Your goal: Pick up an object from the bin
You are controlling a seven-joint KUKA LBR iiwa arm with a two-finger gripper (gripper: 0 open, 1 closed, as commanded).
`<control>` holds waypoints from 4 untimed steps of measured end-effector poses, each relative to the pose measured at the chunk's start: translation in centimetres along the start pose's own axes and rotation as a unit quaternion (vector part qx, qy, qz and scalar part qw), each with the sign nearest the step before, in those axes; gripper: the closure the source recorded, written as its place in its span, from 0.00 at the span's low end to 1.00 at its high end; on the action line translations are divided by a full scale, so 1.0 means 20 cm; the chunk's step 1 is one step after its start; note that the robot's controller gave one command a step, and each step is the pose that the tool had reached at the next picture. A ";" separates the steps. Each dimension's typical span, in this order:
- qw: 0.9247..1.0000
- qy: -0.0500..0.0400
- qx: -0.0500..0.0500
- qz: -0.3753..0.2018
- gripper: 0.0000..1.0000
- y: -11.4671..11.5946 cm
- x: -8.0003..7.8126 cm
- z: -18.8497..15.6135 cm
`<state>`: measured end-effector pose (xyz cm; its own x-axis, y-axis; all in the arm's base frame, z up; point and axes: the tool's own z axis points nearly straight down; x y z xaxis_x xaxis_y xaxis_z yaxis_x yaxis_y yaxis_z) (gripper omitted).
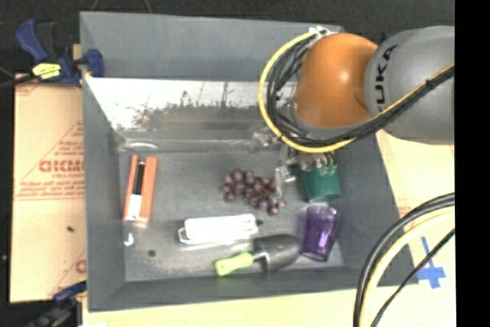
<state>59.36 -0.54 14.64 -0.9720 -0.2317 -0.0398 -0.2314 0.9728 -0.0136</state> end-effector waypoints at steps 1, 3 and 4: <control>0.995 0.010 -0.004 -0.098 0.00 -0.02 0.01 0.30; 1.000 0.002 0.000 0.012 1.00 0.00 -0.02 0.31; 1.000 0.002 0.001 0.023 1.00 -0.01 -0.13 -0.21</control>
Offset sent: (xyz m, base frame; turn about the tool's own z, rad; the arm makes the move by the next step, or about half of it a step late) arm 0.0056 0.0025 -0.0635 0.0245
